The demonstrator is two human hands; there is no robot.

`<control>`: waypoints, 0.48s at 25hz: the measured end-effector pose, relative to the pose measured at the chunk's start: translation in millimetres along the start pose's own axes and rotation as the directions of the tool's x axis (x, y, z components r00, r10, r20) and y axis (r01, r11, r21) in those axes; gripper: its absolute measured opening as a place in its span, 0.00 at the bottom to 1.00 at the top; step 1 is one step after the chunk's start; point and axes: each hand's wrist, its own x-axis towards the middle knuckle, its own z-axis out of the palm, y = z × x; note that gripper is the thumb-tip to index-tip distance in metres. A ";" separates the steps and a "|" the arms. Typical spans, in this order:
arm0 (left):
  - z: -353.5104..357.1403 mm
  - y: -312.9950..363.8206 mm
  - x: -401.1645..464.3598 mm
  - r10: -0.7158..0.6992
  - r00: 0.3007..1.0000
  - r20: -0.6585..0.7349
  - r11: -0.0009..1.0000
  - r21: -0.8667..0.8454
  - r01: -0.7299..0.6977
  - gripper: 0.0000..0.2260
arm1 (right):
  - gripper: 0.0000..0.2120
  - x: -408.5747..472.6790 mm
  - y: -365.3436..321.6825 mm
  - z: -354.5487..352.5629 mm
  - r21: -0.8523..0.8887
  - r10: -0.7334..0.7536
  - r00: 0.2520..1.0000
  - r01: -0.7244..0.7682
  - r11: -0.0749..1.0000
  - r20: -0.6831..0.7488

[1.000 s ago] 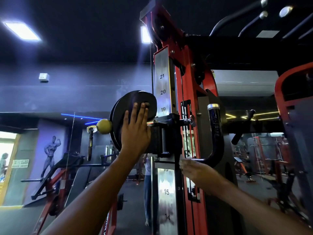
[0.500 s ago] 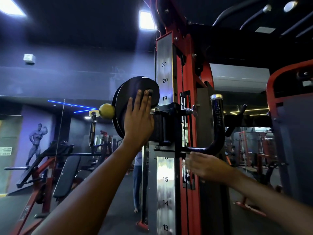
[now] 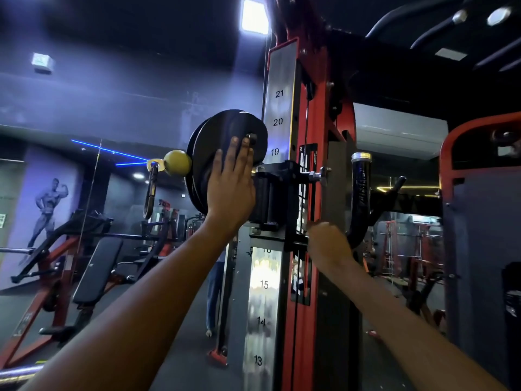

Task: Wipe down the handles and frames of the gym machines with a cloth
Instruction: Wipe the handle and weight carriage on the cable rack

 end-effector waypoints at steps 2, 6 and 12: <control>0.7 3.6 -2.1 -0.005 1.000 0.013 1.000 0.029 0.005 0.26 | 0.15 0.7 -4.1 6.1 0.087 -0.101 0.989 0.091 0.992 0.109; 1.0 3.0 -3.0 -0.015 1.000 0.011 0.996 0.085 0.014 0.26 | 0.15 -13.1 33.3 -8.9 -0.204 -0.276 0.958 0.285 0.937 0.074; -0.9 4.3 -3.5 -0.025 0.999 0.022 0.996 0.087 0.023 0.26 | 0.11 7.5 72.0 -37.4 -0.445 -0.522 0.852 0.480 0.756 0.032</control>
